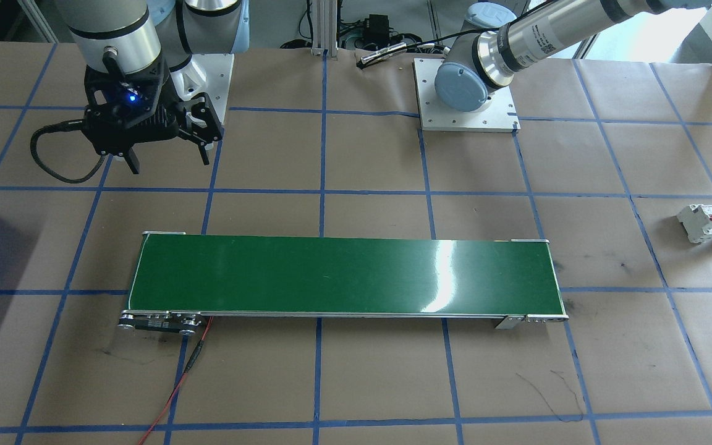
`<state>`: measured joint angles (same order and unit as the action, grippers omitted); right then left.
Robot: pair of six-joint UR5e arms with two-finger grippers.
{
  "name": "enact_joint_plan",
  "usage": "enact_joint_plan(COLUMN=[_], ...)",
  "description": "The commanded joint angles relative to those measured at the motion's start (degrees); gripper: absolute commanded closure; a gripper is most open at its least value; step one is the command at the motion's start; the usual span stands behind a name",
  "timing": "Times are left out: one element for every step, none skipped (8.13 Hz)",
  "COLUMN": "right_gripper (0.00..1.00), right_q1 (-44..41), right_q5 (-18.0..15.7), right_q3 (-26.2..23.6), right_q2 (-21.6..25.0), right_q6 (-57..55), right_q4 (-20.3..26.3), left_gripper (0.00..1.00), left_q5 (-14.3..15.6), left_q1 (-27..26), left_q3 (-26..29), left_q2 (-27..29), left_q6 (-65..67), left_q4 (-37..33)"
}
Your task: Move button from left to right
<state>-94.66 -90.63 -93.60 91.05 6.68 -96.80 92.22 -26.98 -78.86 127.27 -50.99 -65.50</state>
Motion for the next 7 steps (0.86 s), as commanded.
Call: enact_joint_plan(right_gripper=[0.00,0.00,0.00,0.00,0.00,0.00,0.00], right_q1=[0.00,0.00,0.00,0.00,0.00,0.00,0.00], right_q5=[0.10,0.01,0.10,0.01,-0.08,-0.16,-0.08], right_q3=[0.00,0.00,0.00,0.00,0.00,0.00,0.00], right_q2=[0.00,0.00,-0.09,-0.17,-0.17,-0.17,-0.09], right_q6=[-0.09,0.00,0.00,0.00,-0.09,0.00,-0.26], right_q4=[0.03,-0.05,-0.05,-0.05,-0.14,-0.14,-0.05], left_gripper=[0.00,0.00,0.00,0.00,0.00,0.00,0.02], left_q5=[-2.02,-3.43,-3.36,-3.27,-3.10,-3.01,-2.92], left_q1=[0.00,0.00,0.00,0.00,0.00,0.09,0.00], left_q3=[0.02,-0.07,-0.07,-0.07,-0.07,0.02,-0.15], left_q2=[0.70,0.70,0.70,0.70,1.31,1.84,1.84], left_q6=[0.02,0.02,0.10,0.02,0.02,0.02,0.02], left_q4=[0.03,0.98,0.99,1.08,1.08,1.08,0.99])
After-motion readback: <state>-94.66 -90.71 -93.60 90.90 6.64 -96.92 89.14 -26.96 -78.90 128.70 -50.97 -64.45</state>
